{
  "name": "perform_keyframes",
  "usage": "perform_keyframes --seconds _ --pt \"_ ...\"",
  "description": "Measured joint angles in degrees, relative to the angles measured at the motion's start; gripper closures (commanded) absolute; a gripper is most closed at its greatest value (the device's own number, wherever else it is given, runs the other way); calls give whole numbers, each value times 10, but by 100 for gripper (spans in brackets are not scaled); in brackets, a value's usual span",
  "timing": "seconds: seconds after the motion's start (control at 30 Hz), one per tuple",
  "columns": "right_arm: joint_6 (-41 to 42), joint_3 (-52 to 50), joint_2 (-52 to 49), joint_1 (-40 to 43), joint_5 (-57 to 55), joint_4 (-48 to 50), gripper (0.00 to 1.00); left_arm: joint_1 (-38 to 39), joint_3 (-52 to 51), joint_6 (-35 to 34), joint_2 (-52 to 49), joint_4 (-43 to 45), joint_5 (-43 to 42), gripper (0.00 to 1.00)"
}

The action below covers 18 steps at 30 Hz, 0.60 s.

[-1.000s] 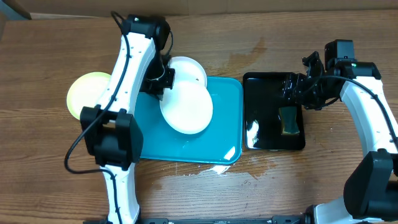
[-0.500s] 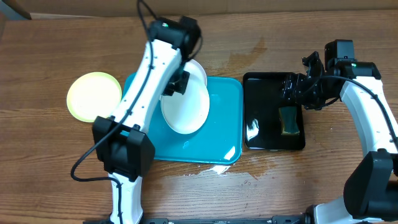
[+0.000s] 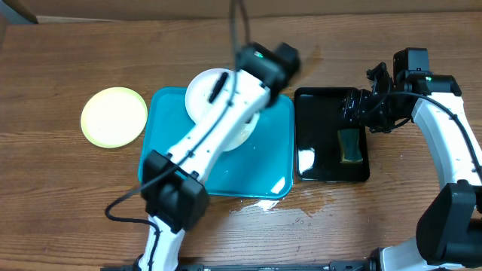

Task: Clean dirty plates on tray and stack at the side
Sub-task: 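Carry the white plate left and lower it onto the yellow plate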

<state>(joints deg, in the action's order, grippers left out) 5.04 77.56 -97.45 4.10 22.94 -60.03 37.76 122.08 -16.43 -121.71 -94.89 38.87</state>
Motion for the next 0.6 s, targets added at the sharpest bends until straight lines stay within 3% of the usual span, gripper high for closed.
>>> perform_keyframes --seconds 0.33,0.6 --pt "-2 0 0 0 -5 0 20 155 0 -56 0 3 169 96" --pt "-2 0 0 0 -5 0 20 166 0 -92 0 -18 250 96"
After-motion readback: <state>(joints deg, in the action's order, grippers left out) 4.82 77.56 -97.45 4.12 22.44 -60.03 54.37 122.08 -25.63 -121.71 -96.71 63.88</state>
